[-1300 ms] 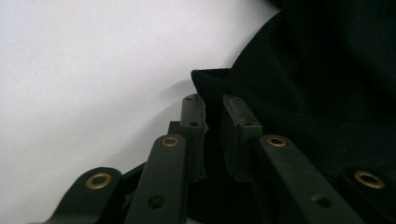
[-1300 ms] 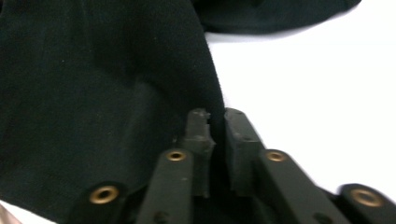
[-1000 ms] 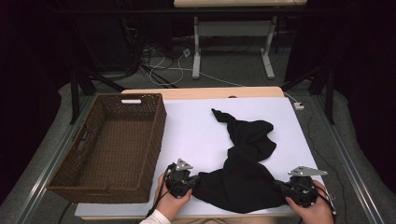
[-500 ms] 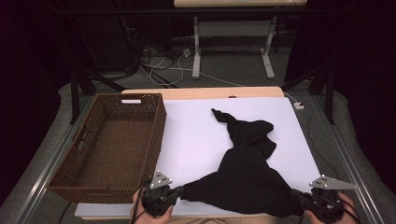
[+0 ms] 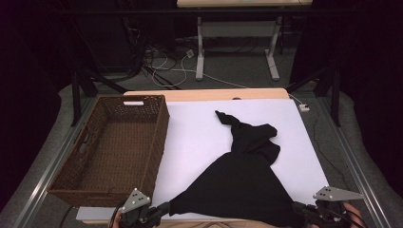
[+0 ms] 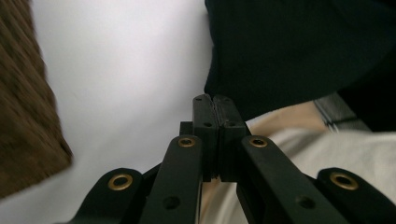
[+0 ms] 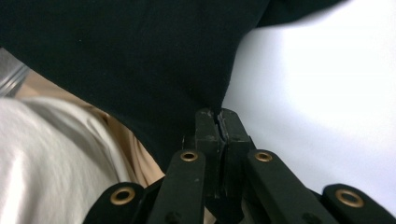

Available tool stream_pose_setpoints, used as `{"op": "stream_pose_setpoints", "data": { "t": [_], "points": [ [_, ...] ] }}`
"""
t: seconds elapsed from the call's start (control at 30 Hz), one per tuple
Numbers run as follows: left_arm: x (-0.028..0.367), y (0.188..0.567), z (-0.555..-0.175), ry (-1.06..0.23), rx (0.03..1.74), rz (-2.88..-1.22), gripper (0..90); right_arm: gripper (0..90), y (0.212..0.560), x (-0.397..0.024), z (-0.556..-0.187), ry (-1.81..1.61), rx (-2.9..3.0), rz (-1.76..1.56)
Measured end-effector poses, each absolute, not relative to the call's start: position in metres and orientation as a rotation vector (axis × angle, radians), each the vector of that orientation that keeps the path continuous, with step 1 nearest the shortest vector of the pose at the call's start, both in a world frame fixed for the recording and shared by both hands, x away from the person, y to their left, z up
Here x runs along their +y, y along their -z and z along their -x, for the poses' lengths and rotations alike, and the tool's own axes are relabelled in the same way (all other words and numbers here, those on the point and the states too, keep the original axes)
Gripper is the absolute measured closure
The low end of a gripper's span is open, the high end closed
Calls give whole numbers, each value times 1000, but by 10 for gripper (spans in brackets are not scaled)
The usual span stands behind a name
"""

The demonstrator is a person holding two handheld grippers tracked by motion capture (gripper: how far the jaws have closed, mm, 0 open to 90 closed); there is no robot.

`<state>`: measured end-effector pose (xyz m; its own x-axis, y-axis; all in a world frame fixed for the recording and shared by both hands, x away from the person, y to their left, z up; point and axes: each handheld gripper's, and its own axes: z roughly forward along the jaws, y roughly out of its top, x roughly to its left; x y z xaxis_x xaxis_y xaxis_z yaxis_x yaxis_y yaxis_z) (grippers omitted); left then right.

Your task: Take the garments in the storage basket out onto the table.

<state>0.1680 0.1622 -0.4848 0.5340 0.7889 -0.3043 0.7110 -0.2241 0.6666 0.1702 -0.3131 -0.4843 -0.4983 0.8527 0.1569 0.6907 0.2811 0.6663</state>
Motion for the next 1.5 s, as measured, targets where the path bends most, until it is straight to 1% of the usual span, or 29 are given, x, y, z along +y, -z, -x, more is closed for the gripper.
{"op": "stream_pose_setpoints", "data": {
  "t": [0.13,0.2,0.23,0.27,0.37,0.53,0.77,1.0,1.13,1.23,1.4,1.5],
  "points": [
    [154,500,-165,-54,1216,-2063,895,880,495,-313,-168,-968,2362,-1465],
    [152,506,-168,-33,1216,-2066,879,868,499,-314,-167,-971,2372,-1477],
    [151,507,-170,-31,1211,-2061,810,820,500,-315,-167,-970,2388,-1478],
    [151,507,-172,-29,1203,-2045,777,785,501,-315,-168,-980,2382,-1464],
    [147,506,-179,-57,1188,-2033,725,716,499,-313,-169,-1051,2376,-1473],
    [134,510,-200,-145,1177,-2034,625,670,499,-307,-180,-1086,2321,-1424],
    [110,521,-236,-142,1156,-2075,578,662,513,-301,-206,-1009,2269,-1418],
    [91,534,-266,-153,1137,-2083,543,632,524,-303,-235,-1059,2241,-1457],
    [82,541,-279,-132,1134,-2090,531,612,531,-301,-249,-1084,2238,-1488],
    [76,545,-286,-111,1132,-2094,524,597,534,-299,-259,-1089,2228,-1477],
    [69,548,-293,-123,1129,-2096,528,590,535,-296,-271,-1080,2215,-1466],
    [64,547,-293,-95,1118,-2088,532,590,535,-293,-277,-1099,2218,-1468]
  ]
}}
